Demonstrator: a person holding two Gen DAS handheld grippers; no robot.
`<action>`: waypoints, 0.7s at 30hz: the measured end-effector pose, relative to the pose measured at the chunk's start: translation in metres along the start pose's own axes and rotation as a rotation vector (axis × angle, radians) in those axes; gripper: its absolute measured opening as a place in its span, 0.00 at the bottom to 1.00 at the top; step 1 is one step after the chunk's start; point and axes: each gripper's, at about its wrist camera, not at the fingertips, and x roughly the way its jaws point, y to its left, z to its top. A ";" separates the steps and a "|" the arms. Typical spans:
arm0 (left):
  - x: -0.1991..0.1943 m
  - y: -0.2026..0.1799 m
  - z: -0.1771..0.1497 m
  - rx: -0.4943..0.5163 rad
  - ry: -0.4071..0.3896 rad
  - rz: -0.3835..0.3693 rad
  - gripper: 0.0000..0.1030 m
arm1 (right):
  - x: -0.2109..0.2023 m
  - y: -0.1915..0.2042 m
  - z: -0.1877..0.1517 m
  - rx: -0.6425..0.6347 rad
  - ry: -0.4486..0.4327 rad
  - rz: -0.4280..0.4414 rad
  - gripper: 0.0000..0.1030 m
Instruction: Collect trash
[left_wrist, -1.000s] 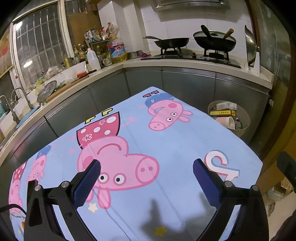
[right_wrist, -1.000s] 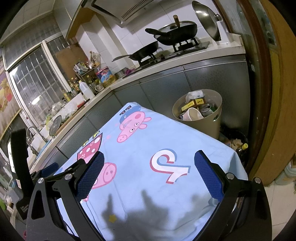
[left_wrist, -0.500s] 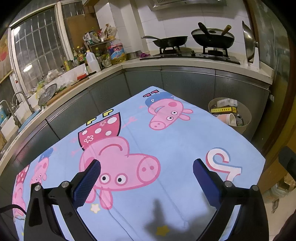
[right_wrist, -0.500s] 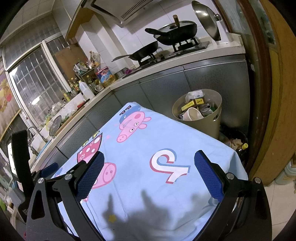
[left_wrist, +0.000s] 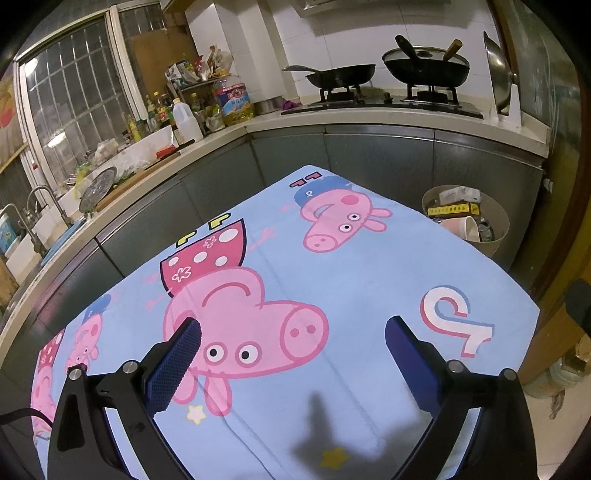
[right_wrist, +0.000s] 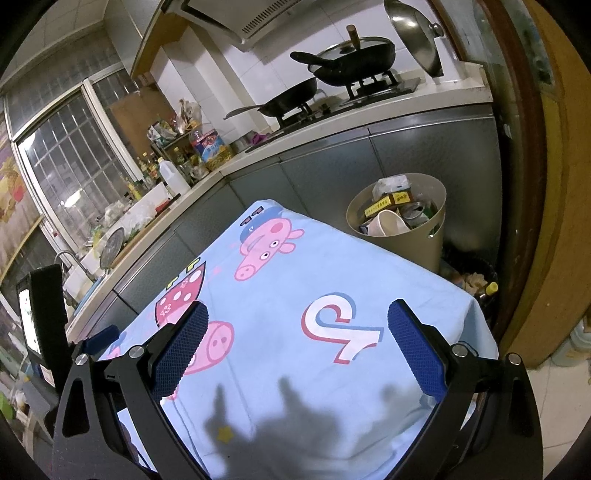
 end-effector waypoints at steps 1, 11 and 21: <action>0.000 0.000 0.000 0.000 0.001 0.000 0.96 | 0.000 -0.002 0.002 0.000 0.001 0.000 0.94; 0.004 0.006 -0.004 -0.012 0.012 0.005 0.96 | 0.002 0.004 -0.006 0.002 0.007 0.002 0.94; 0.001 0.005 -0.002 0.002 0.006 0.035 0.96 | 0.004 0.003 -0.005 0.004 0.011 0.003 0.94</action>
